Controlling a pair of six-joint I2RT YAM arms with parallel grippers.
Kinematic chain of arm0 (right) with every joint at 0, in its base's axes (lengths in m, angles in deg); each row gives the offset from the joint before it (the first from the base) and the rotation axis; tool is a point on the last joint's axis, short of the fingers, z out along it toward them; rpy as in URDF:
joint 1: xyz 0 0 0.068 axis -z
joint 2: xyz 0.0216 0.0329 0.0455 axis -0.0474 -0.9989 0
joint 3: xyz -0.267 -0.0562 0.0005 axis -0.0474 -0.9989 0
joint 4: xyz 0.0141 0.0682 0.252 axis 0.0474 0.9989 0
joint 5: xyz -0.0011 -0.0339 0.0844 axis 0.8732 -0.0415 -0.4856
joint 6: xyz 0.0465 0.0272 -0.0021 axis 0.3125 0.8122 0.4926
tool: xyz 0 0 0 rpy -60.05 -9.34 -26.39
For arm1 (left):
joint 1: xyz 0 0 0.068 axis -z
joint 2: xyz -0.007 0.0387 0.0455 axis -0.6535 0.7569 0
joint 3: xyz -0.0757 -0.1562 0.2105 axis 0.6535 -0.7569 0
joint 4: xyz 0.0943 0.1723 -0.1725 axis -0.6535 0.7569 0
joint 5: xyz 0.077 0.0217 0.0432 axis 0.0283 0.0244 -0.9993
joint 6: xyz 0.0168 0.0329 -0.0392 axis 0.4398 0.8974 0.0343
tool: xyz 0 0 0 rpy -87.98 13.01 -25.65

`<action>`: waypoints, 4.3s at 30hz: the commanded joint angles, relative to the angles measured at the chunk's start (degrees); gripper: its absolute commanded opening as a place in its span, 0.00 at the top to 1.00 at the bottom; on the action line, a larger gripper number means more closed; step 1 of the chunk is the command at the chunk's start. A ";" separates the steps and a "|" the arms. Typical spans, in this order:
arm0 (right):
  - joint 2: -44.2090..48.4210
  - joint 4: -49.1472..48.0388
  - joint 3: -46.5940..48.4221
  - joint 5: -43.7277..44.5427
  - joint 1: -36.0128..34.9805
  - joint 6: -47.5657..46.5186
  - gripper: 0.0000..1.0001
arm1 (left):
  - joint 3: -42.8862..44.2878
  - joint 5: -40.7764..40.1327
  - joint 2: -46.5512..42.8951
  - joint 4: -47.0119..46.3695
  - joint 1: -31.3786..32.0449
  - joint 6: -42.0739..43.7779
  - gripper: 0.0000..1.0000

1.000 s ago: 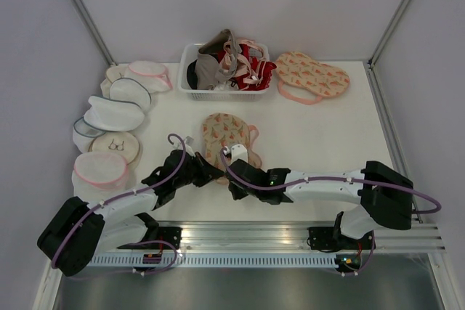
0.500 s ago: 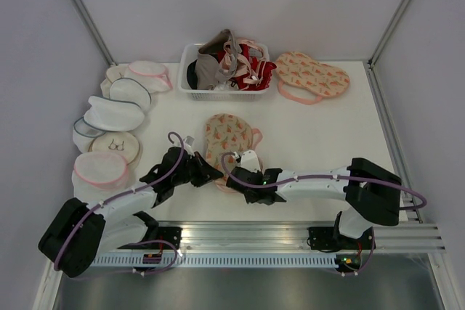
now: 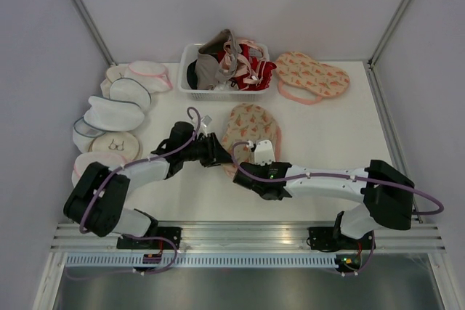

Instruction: Unzip the laundry bag and remove the bra

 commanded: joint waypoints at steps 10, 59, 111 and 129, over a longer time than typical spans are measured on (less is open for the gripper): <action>7.19 -4.68 -3.42 -6.16 0.62 -5.94 1.00 | -3.77 -15.77 -7.77 4.51 -0.13 -4.40 0.00; 0.52 -55.06 -11.16 -34.57 0.97 -13.78 1.00 | -18.19 -27.56 -26.69 0.33 7.86 -33.07 0.01; 12.47 -12.60 -10.63 -16.45 6.69 -9.91 1.00 | 29.79 1.89 27.01 -0.30 -11.03 6.40 0.93; 4.91 -41.85 -7.47 -36.49 5.10 -18.35 1.00 | -5.79 -12.09 -12.87 5.94 -2.17 -10.39 0.01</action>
